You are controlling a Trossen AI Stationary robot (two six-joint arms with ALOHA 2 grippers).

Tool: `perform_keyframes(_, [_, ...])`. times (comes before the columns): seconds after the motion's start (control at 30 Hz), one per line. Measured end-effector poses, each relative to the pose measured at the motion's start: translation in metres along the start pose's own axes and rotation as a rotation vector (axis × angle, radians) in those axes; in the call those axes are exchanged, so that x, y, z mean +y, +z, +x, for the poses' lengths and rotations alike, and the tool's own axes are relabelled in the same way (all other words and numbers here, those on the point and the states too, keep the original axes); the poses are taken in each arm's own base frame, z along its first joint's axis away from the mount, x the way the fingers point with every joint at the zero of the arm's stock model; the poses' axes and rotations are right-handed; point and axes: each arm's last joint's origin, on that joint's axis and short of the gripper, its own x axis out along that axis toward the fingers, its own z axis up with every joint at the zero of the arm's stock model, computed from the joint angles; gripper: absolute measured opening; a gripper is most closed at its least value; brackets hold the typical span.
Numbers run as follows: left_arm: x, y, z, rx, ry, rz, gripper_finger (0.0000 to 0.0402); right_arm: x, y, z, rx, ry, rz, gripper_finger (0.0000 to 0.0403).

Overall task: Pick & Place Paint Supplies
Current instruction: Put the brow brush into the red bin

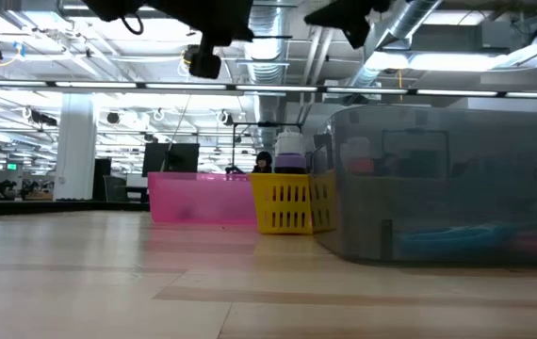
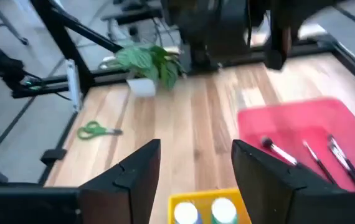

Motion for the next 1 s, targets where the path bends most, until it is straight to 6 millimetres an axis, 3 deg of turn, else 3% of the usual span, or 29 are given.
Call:
perform_keyframes(0.23, [-0.016,-0.032,0.025,0.140,-0.118,-0.213,0.0005,0.008,-0.015,0.002,0.098,0.012,0.034,0.0170])
perform_keyframes(0.47, [-0.039,-0.074,0.057,-0.022,-0.283,-0.604,0.0005,0.010,-0.028,0.003,0.162,0.009,0.055,0.0150])
perform_keyframes(0.63, [-0.014,-0.112,0.092,-0.128,-0.300,-0.919,0.0005,0.010,-0.028,0.003,0.163,0.008,0.057,0.0142])
perform_keyframes(0.8, [0.019,-0.140,0.122,-0.168,-0.454,-1.133,0.0005,0.010,-0.031,0.002,0.200,0.000,0.060,0.0139])
perform_keyframes(0.9, [0.024,-0.138,0.134,-0.150,-0.613,-1.158,0.0005,0.012,-0.035,0.002,0.225,-0.015,0.076,0.0139])
perform_keyframes(1.0, [0.016,-0.124,0.142,-0.107,-0.785,-1.130,0.0005,0.017,-0.039,0.001,0.249,-0.057,0.064,0.0139])
